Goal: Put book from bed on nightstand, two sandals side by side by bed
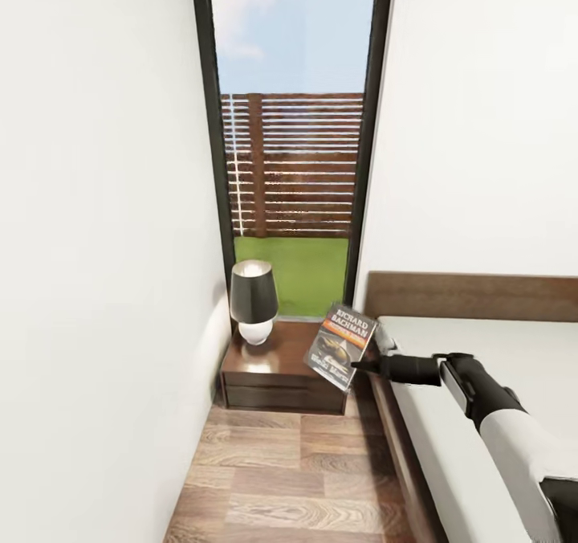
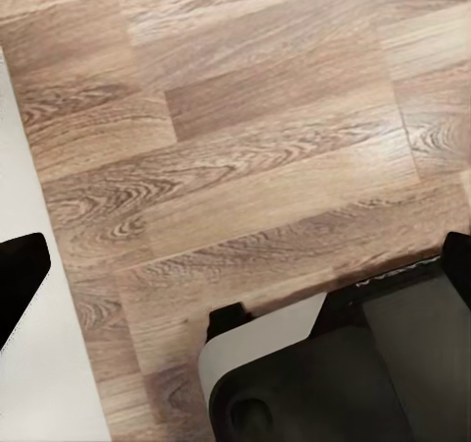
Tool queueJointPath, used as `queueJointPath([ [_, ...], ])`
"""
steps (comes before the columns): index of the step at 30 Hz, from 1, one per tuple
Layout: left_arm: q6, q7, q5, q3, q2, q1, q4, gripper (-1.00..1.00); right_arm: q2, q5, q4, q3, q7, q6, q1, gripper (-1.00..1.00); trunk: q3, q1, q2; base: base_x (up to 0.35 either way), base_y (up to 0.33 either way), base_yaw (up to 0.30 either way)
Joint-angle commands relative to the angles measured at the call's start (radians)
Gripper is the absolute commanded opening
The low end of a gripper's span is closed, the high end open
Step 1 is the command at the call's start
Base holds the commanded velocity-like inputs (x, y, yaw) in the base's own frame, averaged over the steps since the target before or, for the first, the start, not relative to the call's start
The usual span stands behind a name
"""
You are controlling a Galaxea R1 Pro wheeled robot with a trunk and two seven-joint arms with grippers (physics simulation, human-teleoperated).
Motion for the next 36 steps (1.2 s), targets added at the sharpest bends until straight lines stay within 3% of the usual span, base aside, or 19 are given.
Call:
queueJointPath([
  [1, -0.003, 0.0, -0.002, -0.005, 0.0, 0.0, 0.0, 1.0, 0.008, -0.005, 0.0, 0.001, -0.015, 0.011, -0.003, -1.0, -0.001, 0.001, -0.001, 0.135, 0.0, 0.0],
  [14, -0.004, 0.0, -0.002, -0.004, -0.004, 0.0, -0.001, 1.0, 0.068, -0.013, 0.002, 0.006, -0.095, 0.024, -0.035, -1.0, -0.001, 0.001, -0.001, 0.052, 0.0, 0.0],
  [25, -0.005, 0.001, -0.002, -0.004, -0.009, 0.0, -0.001, 1.0, 0.082, -0.018, 0.011, 0.0, -0.112, 0.041, -0.041, -1.0, -0.001, 0.001, -0.001, 0.005, 0.0, 0.0],
  [30, -0.005, 0.001, -0.002, -0.004, -0.009, -0.001, -0.001, 1.0, 0.092, -0.019, 0.013, 0.0, -0.171, 0.042, -0.041, -1.0, -0.001, 0.001, -0.001, 0.107, 0.01, 0.0],
  [36, -0.005, 0.002, -0.002, -0.003, -0.009, 0.0, -0.001, 1.0, 0.129, -0.018, 0.013, 0.002, -0.233, 0.037, -0.042, -1.0, -0.001, 0.001, -0.001, 0.267, 0.055, 0.0],
])
